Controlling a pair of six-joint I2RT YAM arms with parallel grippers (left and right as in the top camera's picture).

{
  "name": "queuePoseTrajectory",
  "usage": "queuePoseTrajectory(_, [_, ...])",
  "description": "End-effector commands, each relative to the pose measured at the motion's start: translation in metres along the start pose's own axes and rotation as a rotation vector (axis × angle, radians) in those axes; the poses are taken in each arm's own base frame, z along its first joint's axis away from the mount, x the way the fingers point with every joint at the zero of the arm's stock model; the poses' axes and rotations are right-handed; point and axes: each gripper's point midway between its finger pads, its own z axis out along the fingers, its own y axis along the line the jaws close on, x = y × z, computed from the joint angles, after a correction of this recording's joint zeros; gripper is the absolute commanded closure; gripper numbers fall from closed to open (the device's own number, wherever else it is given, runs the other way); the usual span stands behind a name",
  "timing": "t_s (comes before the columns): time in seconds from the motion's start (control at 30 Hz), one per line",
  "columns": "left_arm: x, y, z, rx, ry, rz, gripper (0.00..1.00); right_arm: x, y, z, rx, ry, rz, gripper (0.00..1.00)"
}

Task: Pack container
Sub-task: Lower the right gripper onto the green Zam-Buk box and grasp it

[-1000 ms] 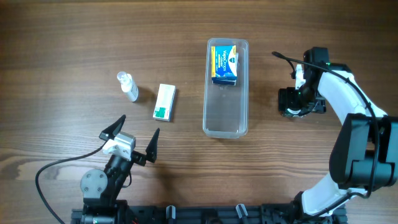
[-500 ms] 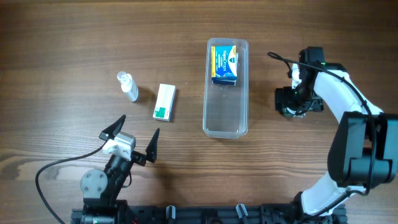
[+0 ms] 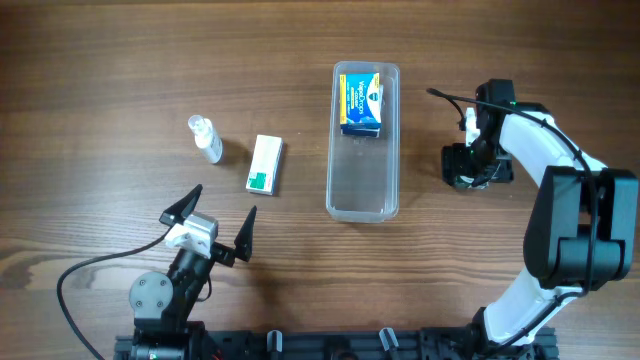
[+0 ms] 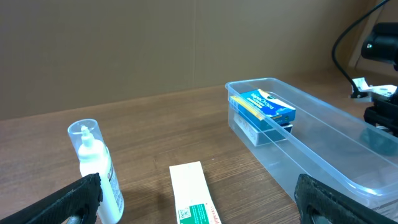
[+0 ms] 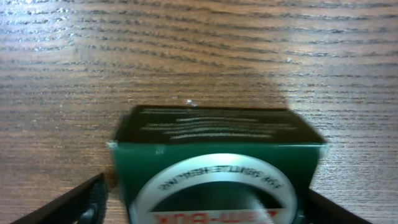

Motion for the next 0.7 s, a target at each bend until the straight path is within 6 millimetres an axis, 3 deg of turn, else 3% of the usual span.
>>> queuePoseTrajectory(0.0, [0.002, 0.002, 0.0, -0.01, 0.004, 0.006, 0.0, 0.004, -0.001, 0.008, 0.01, 0.023, 0.001, 0.3])
queuePoseTrajectory(0.37, [0.002, 0.002, 0.0, -0.01, 0.004, 0.006, 0.0, -0.005, -0.001, -0.005, 0.01, 0.011, 0.054, 0.38])
queuePoseTrajectory(0.5, [0.002, 0.002, 0.0, -0.01, 0.004, 0.006, 0.01, -0.012, 0.004, -0.024, -0.022, 0.02, 0.087, 0.42])
queuePoseTrajectory(0.67, [0.002, 0.002, 0.0, -0.01, 0.004, 0.006, 0.0, -0.032, 0.019, -0.066, -0.117, -0.03, 0.11, 0.42])
